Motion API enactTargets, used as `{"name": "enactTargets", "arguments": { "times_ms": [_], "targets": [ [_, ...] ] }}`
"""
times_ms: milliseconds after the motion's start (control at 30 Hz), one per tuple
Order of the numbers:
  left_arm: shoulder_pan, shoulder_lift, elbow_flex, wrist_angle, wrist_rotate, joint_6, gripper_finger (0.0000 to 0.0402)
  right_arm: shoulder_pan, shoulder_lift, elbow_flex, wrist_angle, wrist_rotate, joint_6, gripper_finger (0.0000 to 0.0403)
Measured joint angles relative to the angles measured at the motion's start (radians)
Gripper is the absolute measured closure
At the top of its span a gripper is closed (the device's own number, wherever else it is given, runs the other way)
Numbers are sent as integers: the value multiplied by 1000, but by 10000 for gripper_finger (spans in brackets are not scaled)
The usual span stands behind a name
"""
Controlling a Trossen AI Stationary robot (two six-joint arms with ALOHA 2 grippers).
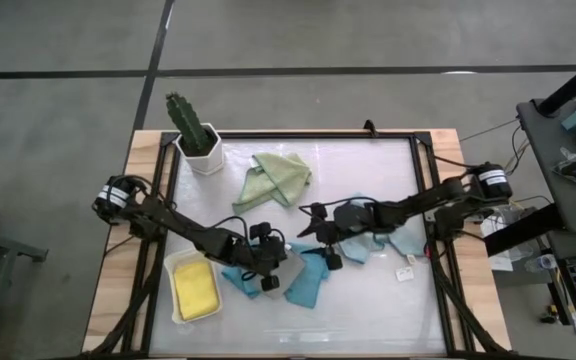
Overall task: Fold microfiber towels
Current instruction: Fold the gray microfiber towel
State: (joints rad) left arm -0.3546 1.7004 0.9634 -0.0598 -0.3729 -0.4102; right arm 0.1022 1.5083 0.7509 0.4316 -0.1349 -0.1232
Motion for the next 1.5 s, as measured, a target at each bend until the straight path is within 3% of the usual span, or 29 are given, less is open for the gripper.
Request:
{"name": "enactTargets", "arguments": {
  "times_ms": [400,700,967,1100,1333,1500],
  "targets": [
    [-16,-19,1,-1,-1,8,401,-5,134,7,46,-59,-61,188],
    [-23,-52,-2,-1,-2,33,402,-5,195,82,56,-62,-78,188],
    [-23,-52,-5,5,-2,34,402,-9,261,170,37,-140,-99,192],
    [-23,-54,-5,6,-2,34,402,-17,310,222,-41,-207,-105,231],
    [-23,-54,-5,-1,-2,31,401,-25,323,259,-107,-216,-114,374],
    [-23,-63,-5,-54,-2,31,364,-30,312,292,-205,-207,-57,390]
  ]
}}
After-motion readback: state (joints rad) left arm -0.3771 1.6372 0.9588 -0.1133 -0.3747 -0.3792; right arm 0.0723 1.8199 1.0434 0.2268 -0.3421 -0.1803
